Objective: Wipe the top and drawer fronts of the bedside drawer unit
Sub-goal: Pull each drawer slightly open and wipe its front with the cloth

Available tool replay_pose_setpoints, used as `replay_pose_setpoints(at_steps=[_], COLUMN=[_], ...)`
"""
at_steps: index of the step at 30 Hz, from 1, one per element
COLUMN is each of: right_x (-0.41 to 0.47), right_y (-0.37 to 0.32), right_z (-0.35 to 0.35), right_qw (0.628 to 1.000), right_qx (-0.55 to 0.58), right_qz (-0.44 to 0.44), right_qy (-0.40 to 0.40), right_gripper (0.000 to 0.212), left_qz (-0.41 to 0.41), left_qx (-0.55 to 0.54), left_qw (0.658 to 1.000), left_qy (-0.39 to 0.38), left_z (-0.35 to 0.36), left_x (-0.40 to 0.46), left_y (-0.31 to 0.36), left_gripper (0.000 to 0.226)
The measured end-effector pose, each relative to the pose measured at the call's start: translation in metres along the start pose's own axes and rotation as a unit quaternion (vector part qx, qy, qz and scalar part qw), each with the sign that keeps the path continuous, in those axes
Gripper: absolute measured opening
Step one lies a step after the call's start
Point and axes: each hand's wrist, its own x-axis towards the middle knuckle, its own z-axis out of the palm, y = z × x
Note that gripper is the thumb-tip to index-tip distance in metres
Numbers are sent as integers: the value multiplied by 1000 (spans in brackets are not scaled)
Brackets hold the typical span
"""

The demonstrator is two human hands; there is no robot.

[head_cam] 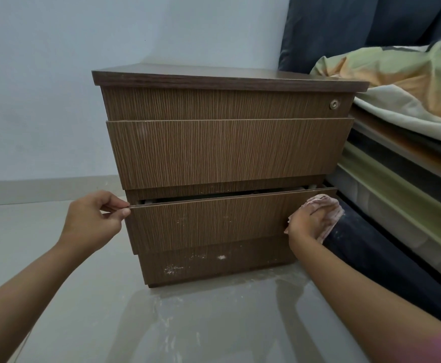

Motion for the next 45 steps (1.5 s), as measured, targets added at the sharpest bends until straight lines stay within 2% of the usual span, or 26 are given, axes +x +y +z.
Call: replay_pose_setpoints(at_steps=[4, 8, 12, 15, 20, 22, 31, 39, 43, 45], right_x=[-12, -36, -55, -60, -68, -73, -141, -168, -174, -188], right_y=[-9, -20, -17, -6, 1, -2, -21, 16, 9, 1], right_z=[2, 13, 26, 28, 25, 26, 63, 85, 90, 97], right_qw=[999, 997, 995, 996, 998, 997, 991, 993, 993, 991], right_qx=[21, 29, 33, 24, 22, 29, 36, 60, 77, 72], right_qz=[19, -62, -87, -72, 21, 33, -83, -69, -54, -81], right_qy=[-24, -21, -39, -45, -57, -66, -100, -74, -68, -80], right_gripper=[56, 56, 55, 56, 56, 55, 58, 61, 60, 60], left_qz=[6, 6, 7, 5, 0, -3, 0, 0, -2, -4], left_qx=[3, 4, 2, -5, -14, -20, -33, -31, -30, -30], left_qw=[1000, 1000, 1000, 1000, 1000, 1000, 999, 999, 999, 999], left_qy=[-1, 0, -2, -2, -3, -5, -8, -7, -14, -15], left_z=[-1, -1, -2, -2, -2, -1, -1, -2, -3, -3], left_x=[0, 0, -1, -1, -1, -1, -1, -1, 0, 0], left_y=[0, -1, 1, 0, -1, -2, -2, 0, 2, 1], left_gripper=[18, 18, 17, 18, 17, 16, 14, 9, 7, 7])
